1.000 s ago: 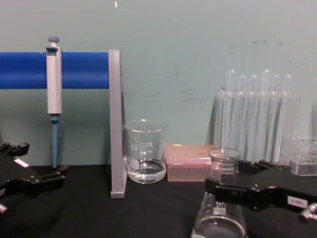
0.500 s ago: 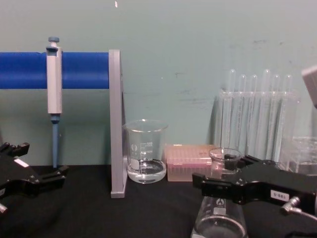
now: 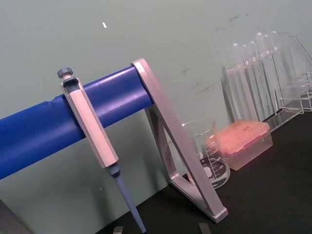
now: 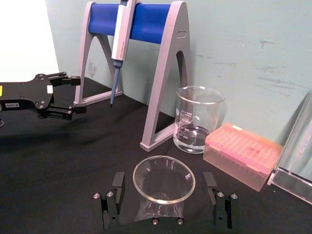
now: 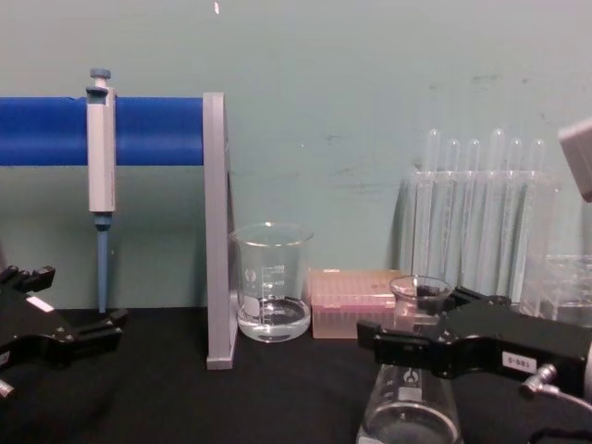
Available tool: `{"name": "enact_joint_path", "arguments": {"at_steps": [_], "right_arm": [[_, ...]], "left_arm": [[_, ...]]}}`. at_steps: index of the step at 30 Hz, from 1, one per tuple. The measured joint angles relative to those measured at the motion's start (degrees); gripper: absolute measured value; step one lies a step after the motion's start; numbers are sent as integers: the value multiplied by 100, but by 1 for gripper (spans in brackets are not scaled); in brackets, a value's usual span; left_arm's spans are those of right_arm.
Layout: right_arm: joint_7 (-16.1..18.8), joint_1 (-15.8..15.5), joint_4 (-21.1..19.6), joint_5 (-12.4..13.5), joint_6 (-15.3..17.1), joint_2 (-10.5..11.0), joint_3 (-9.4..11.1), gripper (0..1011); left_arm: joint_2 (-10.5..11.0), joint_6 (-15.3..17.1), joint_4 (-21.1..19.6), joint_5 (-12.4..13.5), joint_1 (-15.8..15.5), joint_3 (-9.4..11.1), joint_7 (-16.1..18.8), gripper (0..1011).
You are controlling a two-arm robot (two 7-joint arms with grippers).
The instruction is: Grasp the erlenmeyer flask with one hand, shake it three times, then place it back.
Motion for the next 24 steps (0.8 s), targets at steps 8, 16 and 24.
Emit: {"name": "enact_joint_path", "arguments": {"at_steps": [8, 16, 24], "right_arm": [[-1, -3, -3, 1, 3, 3, 5, 1003], [-2, -5, -7, 9, 6, 4, 6, 911], [-2, -5, -8, 14, 7, 4, 6, 685]], "left_arm": [[0, 0, 0, 0, 0, 0, 0, 1001], [0, 0, 0, 0, 0, 0, 0, 1001], [0, 0, 0, 0, 0, 0, 0, 1001]]}}
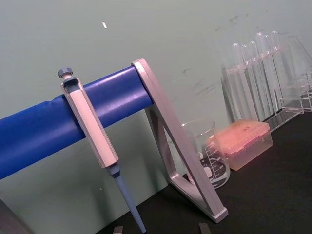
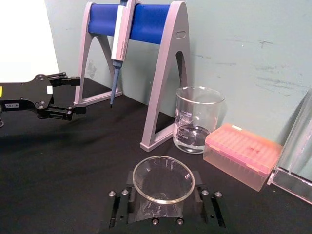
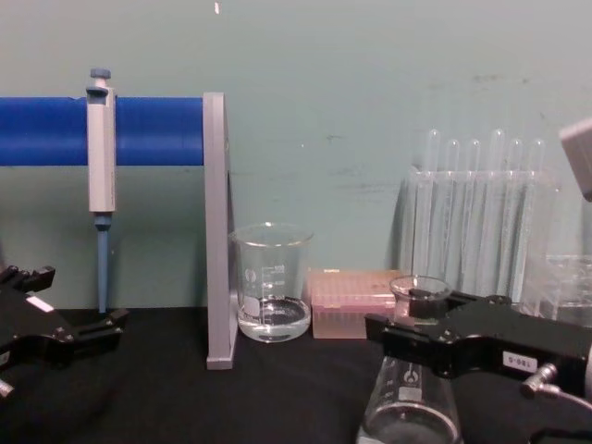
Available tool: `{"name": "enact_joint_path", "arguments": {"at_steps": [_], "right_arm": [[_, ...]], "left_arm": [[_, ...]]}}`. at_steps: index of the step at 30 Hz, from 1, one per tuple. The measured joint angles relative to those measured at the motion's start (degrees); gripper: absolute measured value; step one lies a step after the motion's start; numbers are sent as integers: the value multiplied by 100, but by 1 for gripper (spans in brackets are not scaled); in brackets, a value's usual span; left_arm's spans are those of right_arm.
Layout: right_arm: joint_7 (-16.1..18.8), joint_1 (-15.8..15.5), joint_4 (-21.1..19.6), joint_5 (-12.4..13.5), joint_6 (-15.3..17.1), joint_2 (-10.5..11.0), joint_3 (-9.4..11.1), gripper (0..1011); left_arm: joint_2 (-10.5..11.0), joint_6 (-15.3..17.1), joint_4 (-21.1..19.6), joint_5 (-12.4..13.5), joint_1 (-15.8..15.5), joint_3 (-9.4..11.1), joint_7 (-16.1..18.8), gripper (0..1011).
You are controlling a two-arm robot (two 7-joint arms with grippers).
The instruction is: Grasp the erlenmeyer flask with one hand, shake it three times, then place it back.
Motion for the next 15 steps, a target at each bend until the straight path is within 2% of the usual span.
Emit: {"name": "enact_joint_path", "arguments": {"at_steps": [1, 2, 6, 9, 15], "right_arm": [[0, 0, 0, 1, 0, 0, 0, 685], [0, 0, 0, 1, 0, 0, 0, 622], [0, 0, 0, 3, 0, 0, 0, 482], [0, 0, 0, 4, 0, 0, 0, 453], [2, -4, 0, 13, -7, -1, 3, 456]], "left_arm": [[0, 0, 0, 0, 0, 0, 0, 1001], [0, 0, 0, 0, 0, 0, 0, 1001], [0, 0, 0, 0, 0, 0, 0, 1001], [0, 0, 0, 0, 0, 0, 0, 1002], [0, 0, 0, 0, 0, 0, 0, 1001]]}}
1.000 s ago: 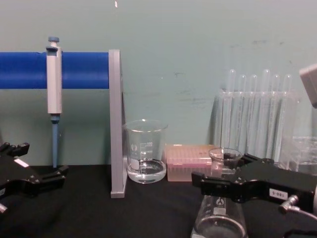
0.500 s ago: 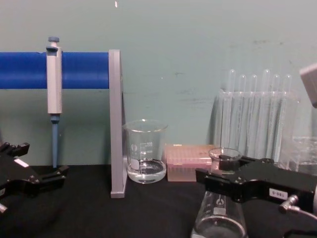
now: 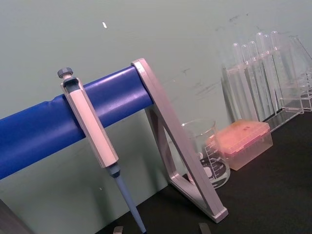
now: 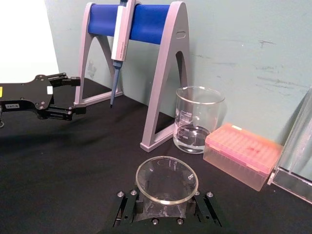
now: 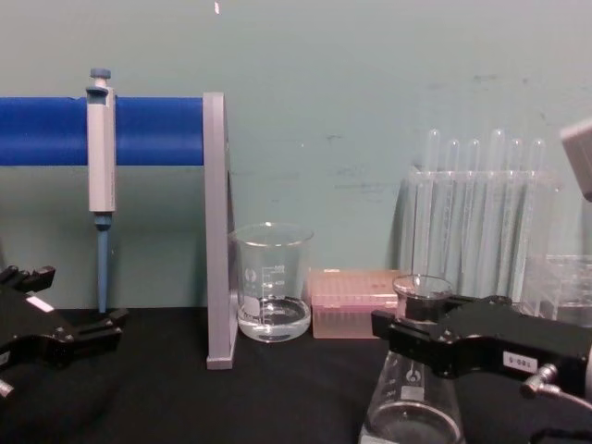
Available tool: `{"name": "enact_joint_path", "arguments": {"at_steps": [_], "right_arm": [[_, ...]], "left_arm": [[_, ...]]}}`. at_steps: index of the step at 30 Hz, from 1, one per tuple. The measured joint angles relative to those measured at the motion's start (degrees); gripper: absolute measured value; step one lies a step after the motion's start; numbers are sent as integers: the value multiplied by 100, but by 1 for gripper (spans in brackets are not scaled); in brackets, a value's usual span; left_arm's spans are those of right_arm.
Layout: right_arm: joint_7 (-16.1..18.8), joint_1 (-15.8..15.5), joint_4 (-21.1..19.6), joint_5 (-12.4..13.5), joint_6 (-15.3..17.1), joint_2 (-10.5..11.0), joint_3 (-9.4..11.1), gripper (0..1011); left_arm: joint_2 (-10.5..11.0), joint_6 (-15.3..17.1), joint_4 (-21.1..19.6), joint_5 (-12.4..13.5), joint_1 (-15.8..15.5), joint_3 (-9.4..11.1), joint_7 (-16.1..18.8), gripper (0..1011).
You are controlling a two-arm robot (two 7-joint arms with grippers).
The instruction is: Grasp the erlenmeyer flask with one hand, shake it three times, then place it back.
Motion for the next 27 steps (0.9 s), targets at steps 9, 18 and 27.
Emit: {"name": "enact_joint_path", "arguments": {"at_steps": [9, 18, 27], "right_arm": [[-165, -40, -112, -25, -33, -47, 117, 456], [-400, -14, -480, -117, 107, -72, 294, 456], [-660, 68, -948, -171, 456, -97, 494, 456]], "left_arm": [[0, 0, 0, 0, 0, 0, 0, 1001], [0, 0, 0, 0, 0, 0, 0, 1001], [0, 0, 0, 0, 0, 0, 0, 1001]]}}
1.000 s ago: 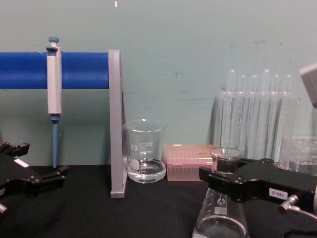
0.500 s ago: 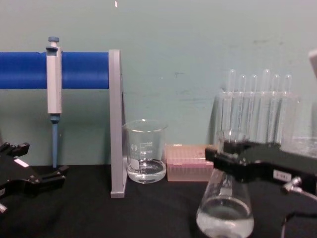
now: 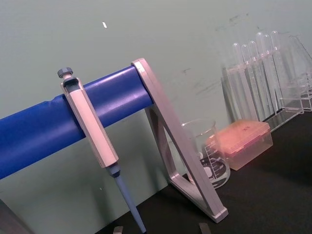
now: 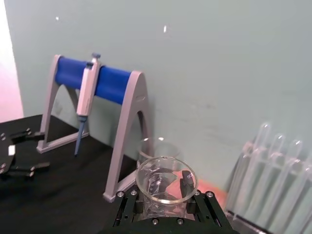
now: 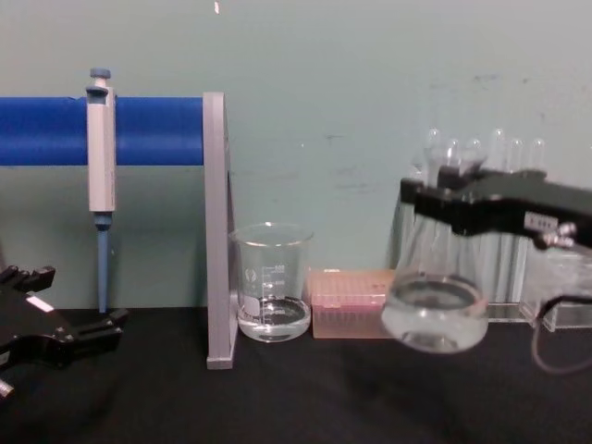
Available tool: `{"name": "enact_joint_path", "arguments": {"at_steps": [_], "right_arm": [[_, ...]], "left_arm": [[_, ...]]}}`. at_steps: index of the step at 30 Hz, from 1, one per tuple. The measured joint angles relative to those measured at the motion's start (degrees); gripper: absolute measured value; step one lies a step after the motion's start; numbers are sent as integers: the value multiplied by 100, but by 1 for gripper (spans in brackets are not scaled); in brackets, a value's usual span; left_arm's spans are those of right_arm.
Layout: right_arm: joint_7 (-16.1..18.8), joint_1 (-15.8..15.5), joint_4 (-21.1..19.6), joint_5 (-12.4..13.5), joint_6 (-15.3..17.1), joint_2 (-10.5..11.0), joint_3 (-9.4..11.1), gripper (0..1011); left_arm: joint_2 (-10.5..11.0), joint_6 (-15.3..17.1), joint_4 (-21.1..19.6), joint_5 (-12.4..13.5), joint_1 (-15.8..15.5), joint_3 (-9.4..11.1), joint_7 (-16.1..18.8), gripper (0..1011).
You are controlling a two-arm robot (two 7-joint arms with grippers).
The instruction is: Grasp the erlenmeyer flask with one hand, shake it three times, then place it back.
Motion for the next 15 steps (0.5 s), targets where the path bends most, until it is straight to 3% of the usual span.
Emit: {"name": "enact_joint_path", "arguments": {"at_steps": [7, 15], "right_arm": [[-102, 42, -266, -50, 222, 18, 117, 456], [-85, 64, -395, -63, 258, 55, 189, 456]], "left_arm": [[0, 0, 0, 0, 0, 0, 0, 1001], [0, 0, 0, 0, 0, 0, 0, 1001]]}}
